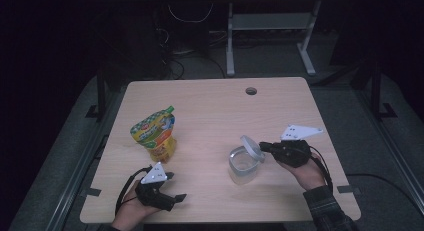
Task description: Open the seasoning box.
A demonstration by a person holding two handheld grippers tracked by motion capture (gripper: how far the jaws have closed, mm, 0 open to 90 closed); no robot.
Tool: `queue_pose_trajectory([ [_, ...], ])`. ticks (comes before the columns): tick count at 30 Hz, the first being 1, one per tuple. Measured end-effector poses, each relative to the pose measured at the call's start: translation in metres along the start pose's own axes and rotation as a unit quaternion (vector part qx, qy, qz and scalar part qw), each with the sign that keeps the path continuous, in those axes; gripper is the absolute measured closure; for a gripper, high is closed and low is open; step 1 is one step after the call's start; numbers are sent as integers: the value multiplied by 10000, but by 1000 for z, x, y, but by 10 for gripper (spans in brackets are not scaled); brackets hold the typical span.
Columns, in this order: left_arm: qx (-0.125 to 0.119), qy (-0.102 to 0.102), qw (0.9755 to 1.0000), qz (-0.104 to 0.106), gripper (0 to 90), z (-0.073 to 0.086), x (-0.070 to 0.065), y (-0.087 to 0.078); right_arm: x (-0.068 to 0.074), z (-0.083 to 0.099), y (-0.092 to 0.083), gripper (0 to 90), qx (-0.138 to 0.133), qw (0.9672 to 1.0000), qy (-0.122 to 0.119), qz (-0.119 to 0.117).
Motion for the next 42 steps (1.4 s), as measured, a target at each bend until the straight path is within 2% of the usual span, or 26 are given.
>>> queue_pose_trajectory([
  [6,-3,-4,10000,-1,129,0,0,0,0,4,2,900,81,10000,-28,9],
  [21,-9,-4,10000,-5,129,0,0,0,-1,13,4,900,119,9997,146,-121],
  [34,-21,-54,10000,-3,129,0,-1,0,-14,19,-7,900,96,9996,278,22],
  [42,6,-61,10000,10,129,1,0,-2,-17,29,-15,884,155,9991,366,110],
])
Point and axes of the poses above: each handheld gripper's, and its own axes: y roughly forward along the jaws, z roughly out of its underside, x roughly to its left, the point moved 10 cm from there along y, roughly forward along the jaws, and after that the axes turned 7 degrees about z, right-handed, at the moved point
